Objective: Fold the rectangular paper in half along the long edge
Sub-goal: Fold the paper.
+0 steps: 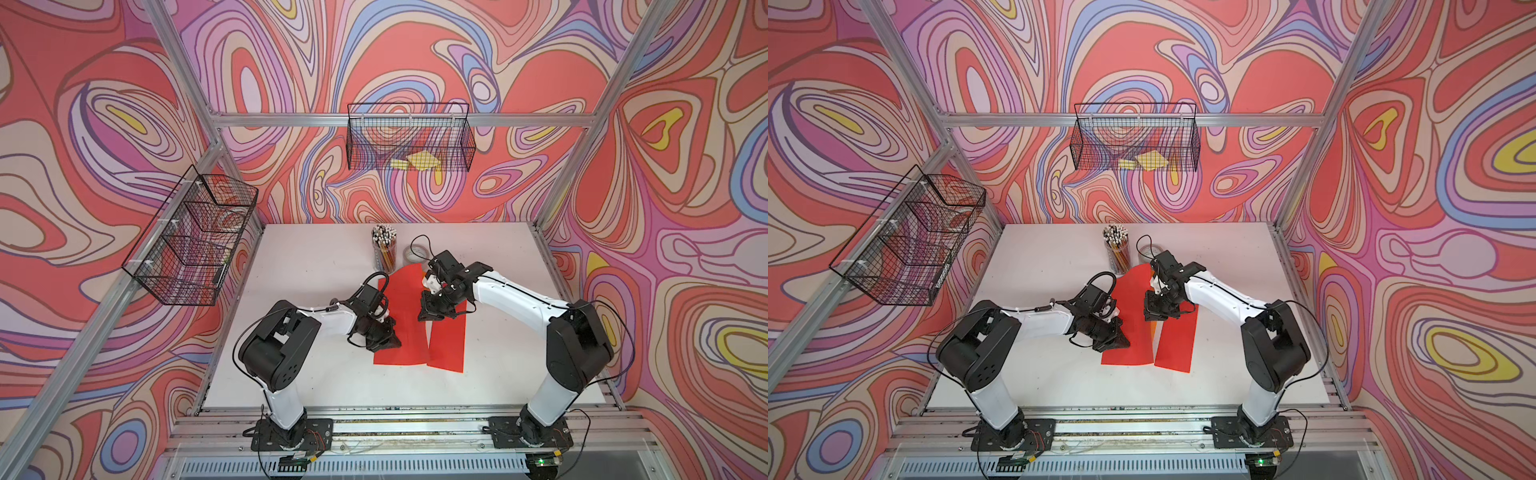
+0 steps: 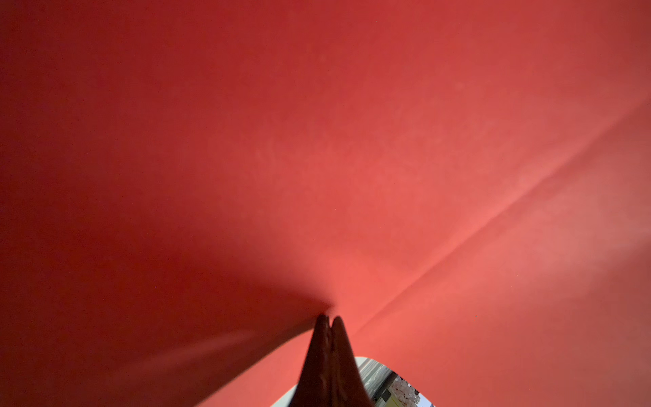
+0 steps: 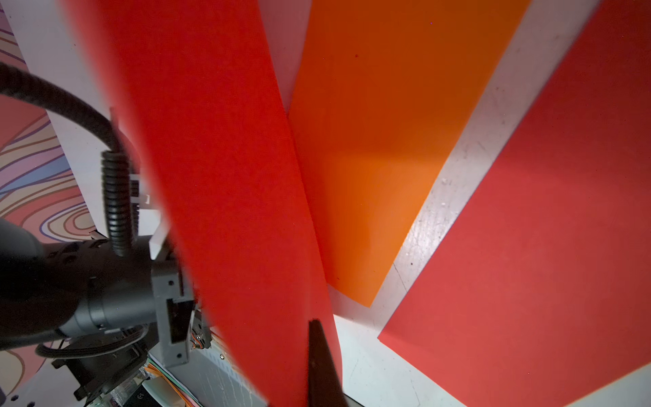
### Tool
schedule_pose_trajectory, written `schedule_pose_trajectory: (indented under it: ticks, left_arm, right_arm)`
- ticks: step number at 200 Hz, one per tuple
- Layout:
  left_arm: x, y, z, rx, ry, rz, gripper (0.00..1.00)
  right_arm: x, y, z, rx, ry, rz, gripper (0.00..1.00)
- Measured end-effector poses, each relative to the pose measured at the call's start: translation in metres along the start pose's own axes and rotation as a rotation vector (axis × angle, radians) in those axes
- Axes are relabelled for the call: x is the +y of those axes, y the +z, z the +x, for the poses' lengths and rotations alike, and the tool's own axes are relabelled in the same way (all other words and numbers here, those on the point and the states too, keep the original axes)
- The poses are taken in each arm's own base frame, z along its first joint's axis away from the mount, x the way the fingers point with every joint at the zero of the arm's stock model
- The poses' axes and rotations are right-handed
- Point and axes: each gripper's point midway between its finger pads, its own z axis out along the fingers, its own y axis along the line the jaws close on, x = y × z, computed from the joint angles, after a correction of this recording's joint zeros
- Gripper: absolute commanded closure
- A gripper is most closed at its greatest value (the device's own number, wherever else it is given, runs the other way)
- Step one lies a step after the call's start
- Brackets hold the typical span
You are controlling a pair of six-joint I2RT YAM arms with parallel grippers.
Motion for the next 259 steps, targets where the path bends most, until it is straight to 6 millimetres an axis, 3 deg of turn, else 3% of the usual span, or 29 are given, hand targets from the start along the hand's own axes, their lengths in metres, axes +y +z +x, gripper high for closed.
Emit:
schedule_pose_trajectory:
  ticks: [38, 56, 82, 126, 197, 259]
  left_arm:
    - [-0.006, -0.06, -0.029, -0.153, 0.003, 0.069, 1.0]
    - [-0.008, -0.074, -0.037, -0.194, 0.021, 0.066, 1.0]
    - [-0.005, -0.064, -0.039, -0.162, 0.022, 0.057, 1.0]
    - [0.018, -0.034, -0.033, -0.081, -0.024, -0.005, 1.0]
    - [0.033, -0.023, -0.027, -0.055, -0.029, -0.045, 1.0]
    - [0.029, -0.017, -0.023, -0.046, 0.004, -0.044, 1.0]
  right_arm:
    - [-0.012, 0.003, 0.014, 0.035, -0.001, 0.032, 1.0]
    - [-0.017, 0.005, 0.02, 0.055, 0.0, 0.044, 1.0]
    - [-0.02, 0.006, 0.024, 0.069, -0.003, 0.053, 1.0]
    - [-0.022, 0.006, 0.026, 0.077, -0.005, 0.059, 1.0]
    - [-0.022, 0.003, 0.026, 0.08, -0.002, 0.067, 1.0]
    - [-0.011, -0.006, 0.018, 0.058, -0.014, 0.055, 1.0]
